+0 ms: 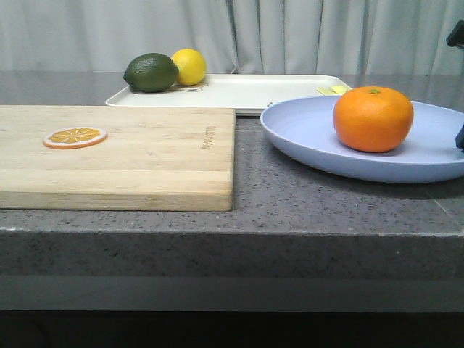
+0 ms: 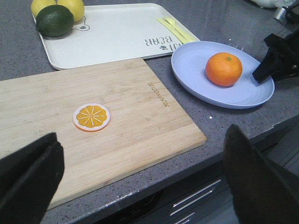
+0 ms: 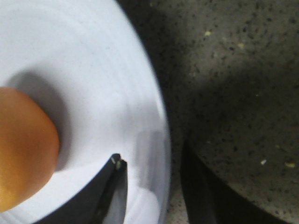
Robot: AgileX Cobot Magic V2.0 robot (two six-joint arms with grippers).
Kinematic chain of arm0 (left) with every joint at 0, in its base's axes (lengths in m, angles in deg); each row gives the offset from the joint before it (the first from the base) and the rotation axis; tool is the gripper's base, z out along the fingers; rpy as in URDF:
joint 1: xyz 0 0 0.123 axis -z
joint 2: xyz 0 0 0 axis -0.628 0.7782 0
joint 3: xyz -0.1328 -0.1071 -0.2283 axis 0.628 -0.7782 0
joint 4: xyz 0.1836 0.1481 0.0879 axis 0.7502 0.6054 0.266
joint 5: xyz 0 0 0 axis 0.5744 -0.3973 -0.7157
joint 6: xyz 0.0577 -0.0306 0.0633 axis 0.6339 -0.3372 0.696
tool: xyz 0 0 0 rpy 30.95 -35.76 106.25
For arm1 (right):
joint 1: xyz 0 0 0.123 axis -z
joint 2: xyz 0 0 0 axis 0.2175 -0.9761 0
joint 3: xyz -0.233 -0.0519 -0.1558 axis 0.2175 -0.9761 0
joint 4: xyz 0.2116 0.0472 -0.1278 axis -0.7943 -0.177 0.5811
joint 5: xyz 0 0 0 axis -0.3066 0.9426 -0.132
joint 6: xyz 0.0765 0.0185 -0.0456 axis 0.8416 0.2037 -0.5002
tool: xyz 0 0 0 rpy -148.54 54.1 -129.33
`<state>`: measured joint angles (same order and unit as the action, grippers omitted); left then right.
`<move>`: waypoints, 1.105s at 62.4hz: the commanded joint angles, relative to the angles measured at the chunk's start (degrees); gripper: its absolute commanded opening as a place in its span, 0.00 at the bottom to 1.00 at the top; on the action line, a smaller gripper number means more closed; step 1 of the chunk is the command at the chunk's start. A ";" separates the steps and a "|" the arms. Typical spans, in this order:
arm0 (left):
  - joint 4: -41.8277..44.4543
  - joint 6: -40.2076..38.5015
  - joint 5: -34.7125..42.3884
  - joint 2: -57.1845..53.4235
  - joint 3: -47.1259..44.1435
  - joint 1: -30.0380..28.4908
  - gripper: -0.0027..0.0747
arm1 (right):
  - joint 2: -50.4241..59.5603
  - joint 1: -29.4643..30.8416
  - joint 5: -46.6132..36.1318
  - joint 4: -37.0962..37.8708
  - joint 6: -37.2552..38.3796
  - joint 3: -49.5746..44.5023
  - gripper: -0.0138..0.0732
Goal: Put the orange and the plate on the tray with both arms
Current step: 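Move the right gripper to the plate rim and grip it, then lift the plate with the right gripper and carry it onto the tray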
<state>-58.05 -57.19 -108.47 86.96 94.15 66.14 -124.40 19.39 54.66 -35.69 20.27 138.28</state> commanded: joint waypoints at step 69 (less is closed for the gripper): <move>-1.02 -0.49 4.80 0.45 1.44 -0.22 0.90 | 1.37 0.37 -2.14 -1.96 -1.12 1.84 0.08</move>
<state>-58.05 -57.19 -108.47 86.96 94.15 66.14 -124.75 19.39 52.81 -36.95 20.14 138.42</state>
